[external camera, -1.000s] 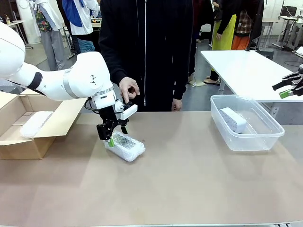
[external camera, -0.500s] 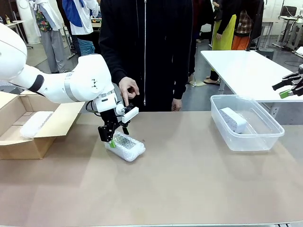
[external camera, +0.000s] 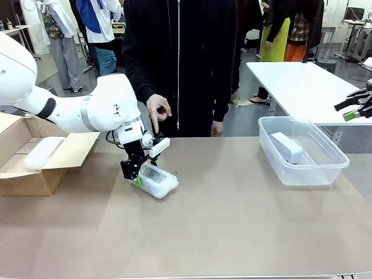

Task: Separate and place wrapped and unwrapped clocks.
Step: Pick up the Digital clock indicated by the person.

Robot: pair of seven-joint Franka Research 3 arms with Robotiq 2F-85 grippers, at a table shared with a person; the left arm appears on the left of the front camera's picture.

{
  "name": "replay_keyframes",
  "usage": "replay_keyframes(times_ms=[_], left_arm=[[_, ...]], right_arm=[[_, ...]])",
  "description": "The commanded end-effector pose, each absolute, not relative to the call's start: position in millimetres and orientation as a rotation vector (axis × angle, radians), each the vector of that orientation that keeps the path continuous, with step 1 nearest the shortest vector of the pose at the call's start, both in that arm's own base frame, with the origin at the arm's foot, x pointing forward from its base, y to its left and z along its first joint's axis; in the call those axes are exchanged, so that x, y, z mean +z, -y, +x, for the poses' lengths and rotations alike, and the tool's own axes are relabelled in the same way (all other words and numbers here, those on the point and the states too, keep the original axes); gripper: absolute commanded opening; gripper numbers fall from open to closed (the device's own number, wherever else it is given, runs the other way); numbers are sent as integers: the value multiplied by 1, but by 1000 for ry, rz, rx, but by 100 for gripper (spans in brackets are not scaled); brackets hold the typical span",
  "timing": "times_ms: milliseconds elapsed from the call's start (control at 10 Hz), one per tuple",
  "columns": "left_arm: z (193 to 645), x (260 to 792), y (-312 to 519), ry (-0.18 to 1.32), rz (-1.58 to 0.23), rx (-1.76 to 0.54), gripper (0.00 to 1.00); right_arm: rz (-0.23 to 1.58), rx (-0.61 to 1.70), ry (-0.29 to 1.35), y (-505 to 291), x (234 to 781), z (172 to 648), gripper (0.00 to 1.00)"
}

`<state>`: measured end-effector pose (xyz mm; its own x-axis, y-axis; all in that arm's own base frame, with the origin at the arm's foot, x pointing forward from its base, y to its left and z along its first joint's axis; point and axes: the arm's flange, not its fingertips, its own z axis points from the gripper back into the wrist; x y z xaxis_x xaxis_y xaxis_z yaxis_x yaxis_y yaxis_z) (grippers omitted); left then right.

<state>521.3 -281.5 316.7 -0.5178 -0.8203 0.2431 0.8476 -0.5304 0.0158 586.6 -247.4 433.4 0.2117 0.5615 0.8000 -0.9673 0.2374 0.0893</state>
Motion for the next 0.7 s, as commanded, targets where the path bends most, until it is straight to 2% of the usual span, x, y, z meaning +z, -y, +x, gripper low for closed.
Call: replay_keyframes(times_ms=[0,100,200,300,400,500,600], left_arm=[[522,310,280,140,-224,-2120,100],[522,310,280,129,-223,-2108,100],[521,310,280,123,-205,-2127,95],[521,309,280,114,-192,-2120,80],[521,310,279,110,-179,-2109,80],[521,309,279,104,-177,-2102,60],[522,309,279,102,-176,-2097,75]], right_arm=[[682,1183,731,246,433,586,100],[682,1183,731,246,433,586,100],[682,1183,731,246,433,586,100],[682,1183,731,246,433,586,100],[682,1183,731,246,433,586,100],[682,1183,731,246,433,586,100],[682,1183,731,246,433,586,100]])
